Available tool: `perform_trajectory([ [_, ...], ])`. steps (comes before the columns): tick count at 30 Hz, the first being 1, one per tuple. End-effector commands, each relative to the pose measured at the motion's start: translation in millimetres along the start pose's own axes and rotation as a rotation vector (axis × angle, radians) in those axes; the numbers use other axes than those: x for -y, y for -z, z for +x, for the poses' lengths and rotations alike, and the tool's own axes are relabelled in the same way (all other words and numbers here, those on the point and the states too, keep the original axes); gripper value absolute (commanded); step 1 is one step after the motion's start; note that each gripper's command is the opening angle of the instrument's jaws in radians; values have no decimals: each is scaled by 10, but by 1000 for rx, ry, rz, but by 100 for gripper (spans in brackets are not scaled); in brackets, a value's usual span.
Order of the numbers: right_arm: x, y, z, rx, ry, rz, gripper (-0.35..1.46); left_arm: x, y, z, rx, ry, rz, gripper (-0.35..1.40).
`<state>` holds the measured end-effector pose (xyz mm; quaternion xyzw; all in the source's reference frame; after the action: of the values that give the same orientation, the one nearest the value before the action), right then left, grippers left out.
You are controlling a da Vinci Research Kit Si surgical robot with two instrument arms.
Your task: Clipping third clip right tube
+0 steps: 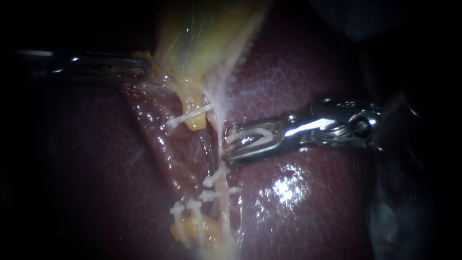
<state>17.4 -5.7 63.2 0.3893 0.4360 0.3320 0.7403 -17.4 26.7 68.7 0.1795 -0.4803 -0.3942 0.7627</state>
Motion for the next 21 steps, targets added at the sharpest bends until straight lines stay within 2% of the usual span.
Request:
perform_trajectory([
  [1, -2, -1, -1, 5, -5, -7, 46, 0, -1, 0, 0, 0, 0, -35],
  [10, -14, -21, -9, 3, -15, -27, 46, 0, -4, 1, 2, -1, -4, -35],
  [15, -23, -33, -11, -55, -37, 1, 48, 0, -4, 1, 2, -1, -4, -35],
  [21, -31, -43, -19, -76, -71, 37, 48, 0, -5, 1, 2, -1, -5, -35],
])
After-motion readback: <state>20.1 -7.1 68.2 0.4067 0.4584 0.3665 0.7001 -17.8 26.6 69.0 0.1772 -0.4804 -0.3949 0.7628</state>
